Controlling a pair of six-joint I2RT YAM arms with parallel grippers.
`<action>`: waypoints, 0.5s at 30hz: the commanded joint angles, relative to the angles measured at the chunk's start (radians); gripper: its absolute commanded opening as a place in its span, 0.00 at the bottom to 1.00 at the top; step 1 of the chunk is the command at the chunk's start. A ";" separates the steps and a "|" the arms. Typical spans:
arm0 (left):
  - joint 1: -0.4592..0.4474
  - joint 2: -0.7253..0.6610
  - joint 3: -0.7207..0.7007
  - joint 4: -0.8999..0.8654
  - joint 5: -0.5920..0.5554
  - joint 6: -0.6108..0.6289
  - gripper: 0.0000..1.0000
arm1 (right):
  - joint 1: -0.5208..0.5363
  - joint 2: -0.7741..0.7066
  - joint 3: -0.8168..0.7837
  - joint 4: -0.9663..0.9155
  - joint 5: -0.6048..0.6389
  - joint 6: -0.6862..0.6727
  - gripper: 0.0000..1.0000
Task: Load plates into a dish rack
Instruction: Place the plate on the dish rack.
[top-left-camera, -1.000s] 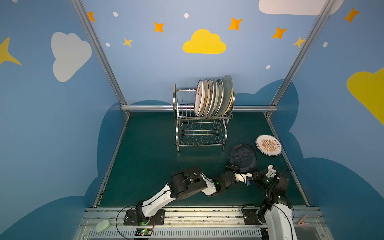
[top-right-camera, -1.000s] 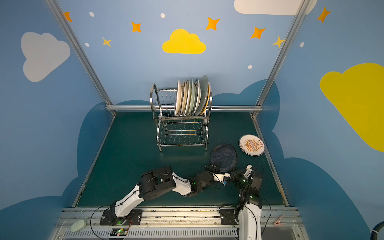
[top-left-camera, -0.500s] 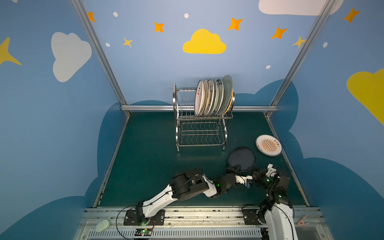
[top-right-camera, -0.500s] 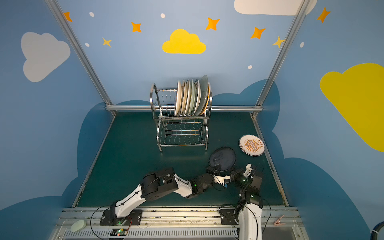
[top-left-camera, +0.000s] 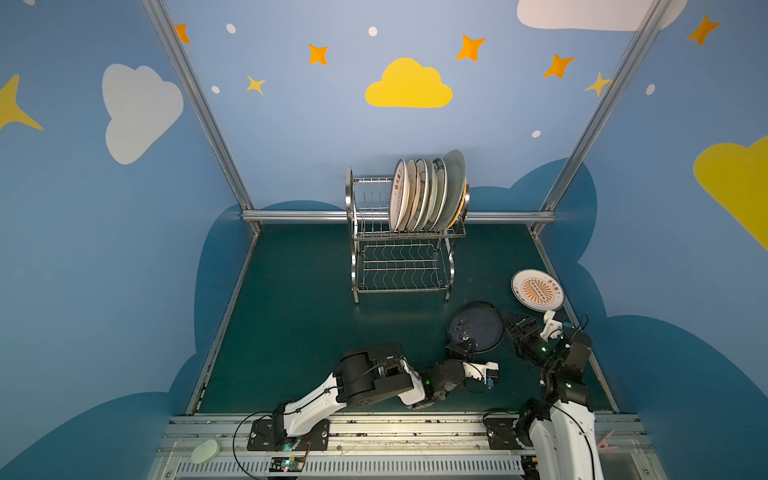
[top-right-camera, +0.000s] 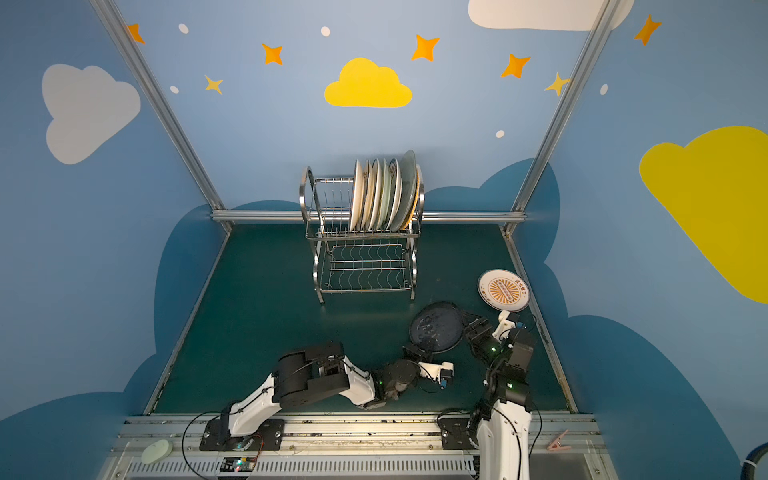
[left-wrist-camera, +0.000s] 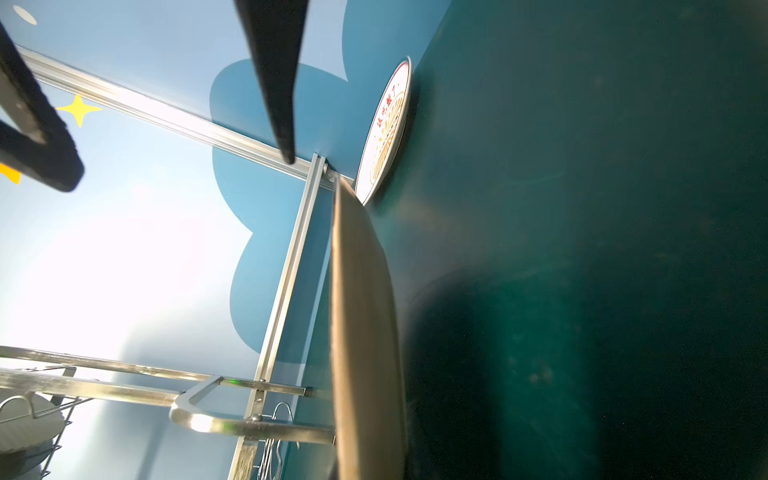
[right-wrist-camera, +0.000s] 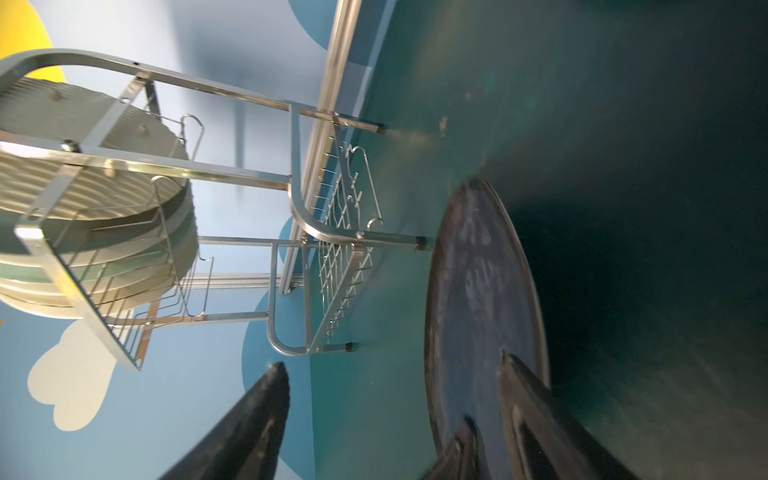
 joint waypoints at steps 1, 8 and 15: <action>-0.027 -0.123 -0.017 0.145 -0.049 -0.044 0.04 | 0.007 0.042 0.073 -0.010 0.013 -0.056 0.81; -0.083 -0.267 -0.128 0.108 -0.108 -0.108 0.04 | 0.010 0.094 0.142 -0.006 0.015 -0.094 0.89; -0.137 -0.424 -0.228 0.010 -0.172 -0.153 0.04 | 0.014 0.130 0.158 0.060 -0.010 -0.094 0.92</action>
